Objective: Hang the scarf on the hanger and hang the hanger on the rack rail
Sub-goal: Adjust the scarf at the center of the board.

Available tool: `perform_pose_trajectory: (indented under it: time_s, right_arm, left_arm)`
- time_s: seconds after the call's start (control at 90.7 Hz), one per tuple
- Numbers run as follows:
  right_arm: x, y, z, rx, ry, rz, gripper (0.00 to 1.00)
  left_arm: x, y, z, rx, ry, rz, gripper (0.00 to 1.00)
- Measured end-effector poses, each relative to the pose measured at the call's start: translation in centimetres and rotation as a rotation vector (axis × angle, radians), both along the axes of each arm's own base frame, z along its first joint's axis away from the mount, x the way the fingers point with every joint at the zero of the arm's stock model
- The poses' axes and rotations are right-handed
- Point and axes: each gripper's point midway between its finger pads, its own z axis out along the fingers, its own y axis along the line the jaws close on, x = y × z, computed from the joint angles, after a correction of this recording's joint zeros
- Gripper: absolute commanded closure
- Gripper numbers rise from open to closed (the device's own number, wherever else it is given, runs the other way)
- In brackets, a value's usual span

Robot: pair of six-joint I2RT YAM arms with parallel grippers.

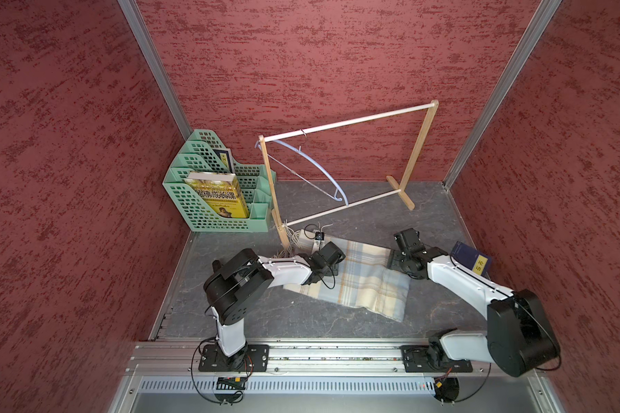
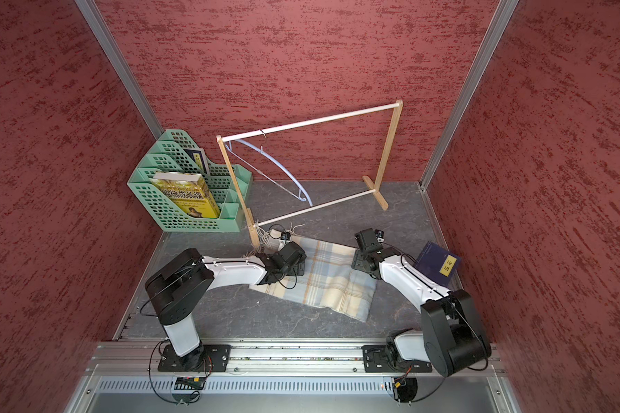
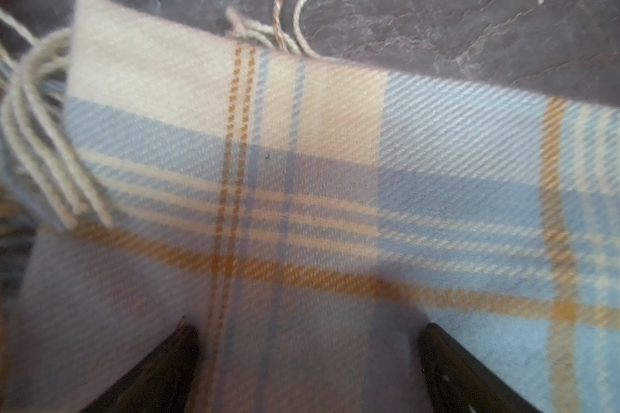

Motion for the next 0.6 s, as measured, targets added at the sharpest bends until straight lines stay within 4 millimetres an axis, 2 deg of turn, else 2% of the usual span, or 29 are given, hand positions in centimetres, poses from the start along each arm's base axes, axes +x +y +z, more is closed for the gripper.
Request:
perform_pose_trajectory:
  time_s: [0.088,0.165,0.386,0.496,0.595]
  right_arm:
    - [-0.6,0.8,0.9,0.063,-0.033,0.016,1.0]
    - [-1.9,1.2,0.7,0.115,-0.04,0.018,1.0]
    - [-5.4,1.1,-3.1,0.17,0.072,-0.056,1.0]
    - [-5.3,1.3,-4.8,0.163,0.135,-0.085,1.0]
    - [-2.8,2.3,-4.8,0.179,0.128,-0.095,1.0]
  left_arm:
    - [-0.7,0.4,-0.1,0.014,0.013,0.009,0.0]
    - [-1.0,0.8,-0.1,0.024,0.021,0.021,0.0]
    - [-1.4,1.2,-0.1,0.038,0.041,0.041,0.0]
    - [-1.3,1.2,-0.1,0.041,0.045,0.043,0.0]
    - [-1.4,1.2,-0.1,0.042,0.046,0.044,0.0]
